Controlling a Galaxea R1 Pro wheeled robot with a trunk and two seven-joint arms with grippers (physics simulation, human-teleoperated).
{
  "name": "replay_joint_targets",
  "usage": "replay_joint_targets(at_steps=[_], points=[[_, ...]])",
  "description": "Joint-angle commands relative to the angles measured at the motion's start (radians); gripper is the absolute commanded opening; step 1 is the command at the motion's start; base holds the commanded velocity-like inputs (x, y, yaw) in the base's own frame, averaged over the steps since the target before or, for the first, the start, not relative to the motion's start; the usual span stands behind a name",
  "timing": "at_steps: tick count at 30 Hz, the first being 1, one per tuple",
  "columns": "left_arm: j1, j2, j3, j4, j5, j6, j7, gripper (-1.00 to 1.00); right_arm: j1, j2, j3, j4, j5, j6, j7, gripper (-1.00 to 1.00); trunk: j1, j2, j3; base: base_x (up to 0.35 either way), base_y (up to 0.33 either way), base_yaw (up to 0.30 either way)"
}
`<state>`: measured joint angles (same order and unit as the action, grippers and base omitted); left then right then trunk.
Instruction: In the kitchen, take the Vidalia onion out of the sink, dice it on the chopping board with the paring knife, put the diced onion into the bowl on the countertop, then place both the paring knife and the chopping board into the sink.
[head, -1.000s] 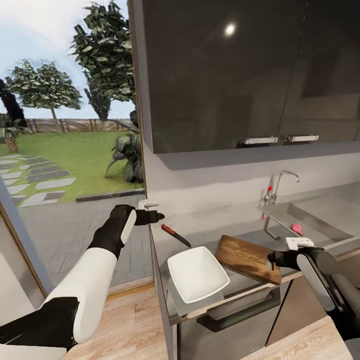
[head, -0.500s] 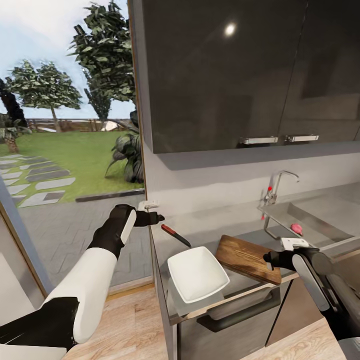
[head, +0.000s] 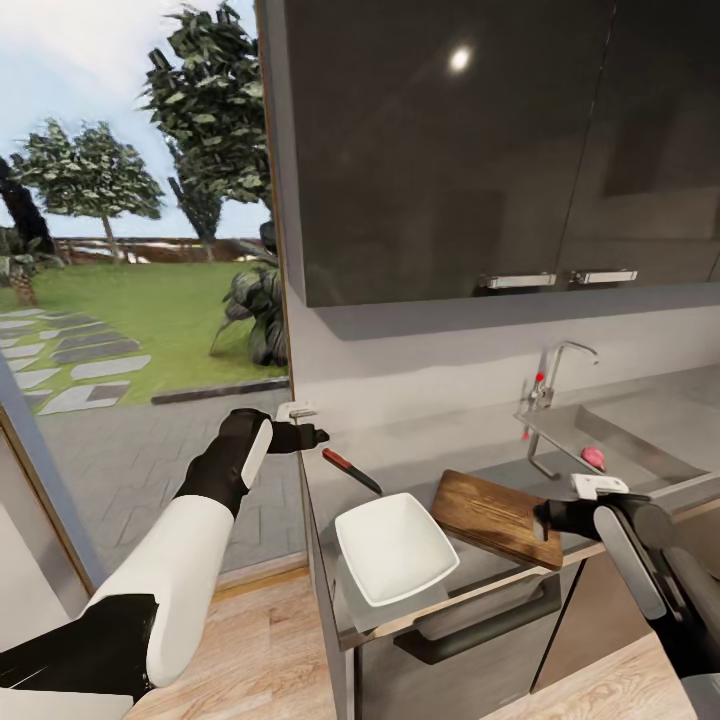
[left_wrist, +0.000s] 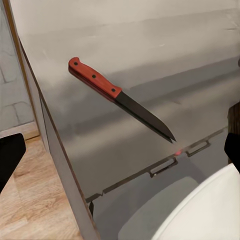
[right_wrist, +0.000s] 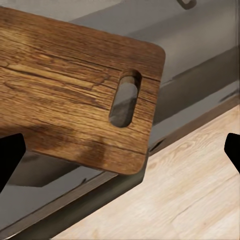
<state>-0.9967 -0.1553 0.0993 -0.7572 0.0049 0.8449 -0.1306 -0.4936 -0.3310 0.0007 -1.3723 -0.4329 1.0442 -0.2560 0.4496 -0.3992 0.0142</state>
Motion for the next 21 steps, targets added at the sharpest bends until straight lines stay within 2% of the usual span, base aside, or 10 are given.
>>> replay_joint_targets(at_steps=[1, 15, 21], points=[[0.0, -0.001, 0.005, -0.001, 0.0, 0.005, -0.003, 1.0, 0.0, 0.0, -0.003, -0.001, -0.011, 0.003, -0.009, 1.0, 0.0, -0.001, -0.001, 0.0, 0.0, 0.0], [0.0, -0.001, 0.005, -0.001, 0.0, 0.005, -0.003, 1.0, 0.0, 0.0, -0.059, -0.001, -0.012, 0.0, -0.008, 1.0, 0.0, -0.001, -0.001, 0.0, 0.0, 0.0], [0.0, -0.001, 0.005, -0.001, 0.0, 0.005, -0.003, 1.0, 0.0, 0.0, -0.123, -0.001, -0.012, -0.002, -0.005, 1.0, 0.0, -0.001, -0.001, 0.0, 0.0, 0.0]])
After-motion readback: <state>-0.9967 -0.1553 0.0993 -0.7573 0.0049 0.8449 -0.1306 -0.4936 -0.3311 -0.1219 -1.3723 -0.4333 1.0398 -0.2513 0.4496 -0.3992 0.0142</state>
